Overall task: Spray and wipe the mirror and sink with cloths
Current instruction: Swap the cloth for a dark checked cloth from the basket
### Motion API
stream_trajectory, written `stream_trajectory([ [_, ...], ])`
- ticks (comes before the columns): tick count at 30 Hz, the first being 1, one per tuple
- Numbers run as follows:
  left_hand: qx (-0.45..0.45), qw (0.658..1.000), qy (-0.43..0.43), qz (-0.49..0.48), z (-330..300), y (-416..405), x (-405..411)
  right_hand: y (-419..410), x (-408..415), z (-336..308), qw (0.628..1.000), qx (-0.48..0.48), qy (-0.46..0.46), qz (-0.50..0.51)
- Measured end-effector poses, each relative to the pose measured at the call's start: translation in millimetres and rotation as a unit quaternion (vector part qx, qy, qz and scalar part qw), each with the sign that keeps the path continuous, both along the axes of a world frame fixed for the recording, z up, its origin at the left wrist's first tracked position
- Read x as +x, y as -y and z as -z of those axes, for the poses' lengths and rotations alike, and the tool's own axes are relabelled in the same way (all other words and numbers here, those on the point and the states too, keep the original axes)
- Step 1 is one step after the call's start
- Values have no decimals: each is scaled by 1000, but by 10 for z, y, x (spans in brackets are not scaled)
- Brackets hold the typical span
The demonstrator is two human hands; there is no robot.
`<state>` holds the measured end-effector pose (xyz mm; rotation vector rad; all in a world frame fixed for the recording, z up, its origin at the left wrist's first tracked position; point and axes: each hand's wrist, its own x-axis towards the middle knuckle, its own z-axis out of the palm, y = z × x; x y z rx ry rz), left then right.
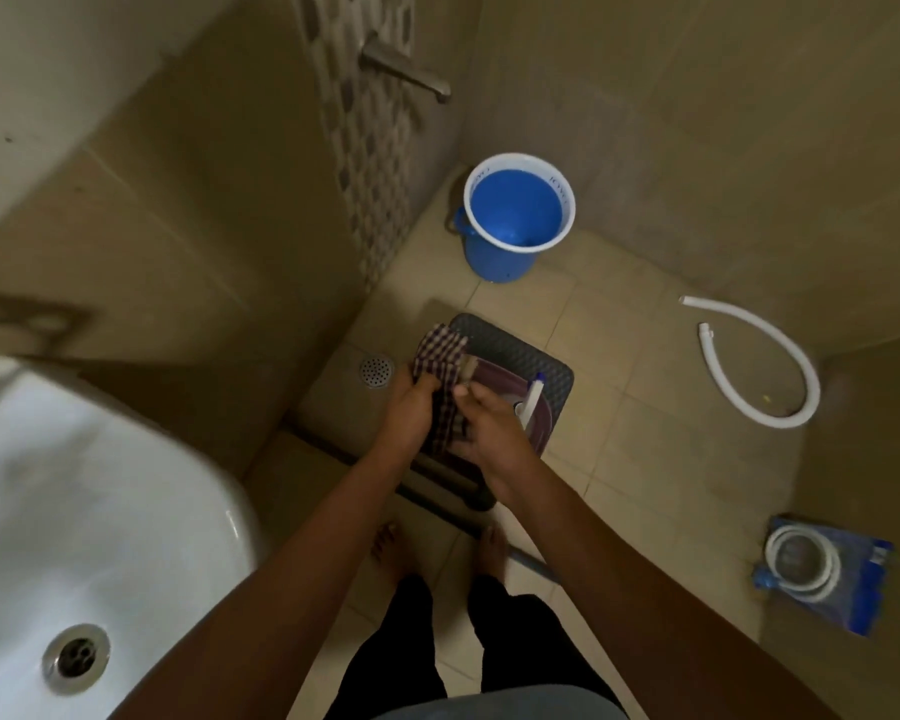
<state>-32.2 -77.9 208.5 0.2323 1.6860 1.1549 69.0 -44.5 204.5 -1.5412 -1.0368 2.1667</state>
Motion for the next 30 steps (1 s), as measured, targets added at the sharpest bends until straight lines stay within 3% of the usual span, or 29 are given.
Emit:
stream_trajectory([
  [6,41,998,-28,-43,-315,355,94,122,73,-361,995,85,13,-54],
  [11,85,994,-27,-64,-749,638,181,187,129,-724,989,85,-31,-120],
  [16,51,976,8,-212,-1140,991,323,326,195,-1015,971,125,-72,-191],
  [23,84,925,17,-371,-1503,1808,422,672,162,-1327,947,96,-105,-289],
  [26,118,901,46,-416,-1608,2184,412,887,119,-1408,944,22,-147,-296],
  [30,75,906,-31,-415,-1680,2630,396,1276,-1,-1543,930,-63,-195,-305],
])
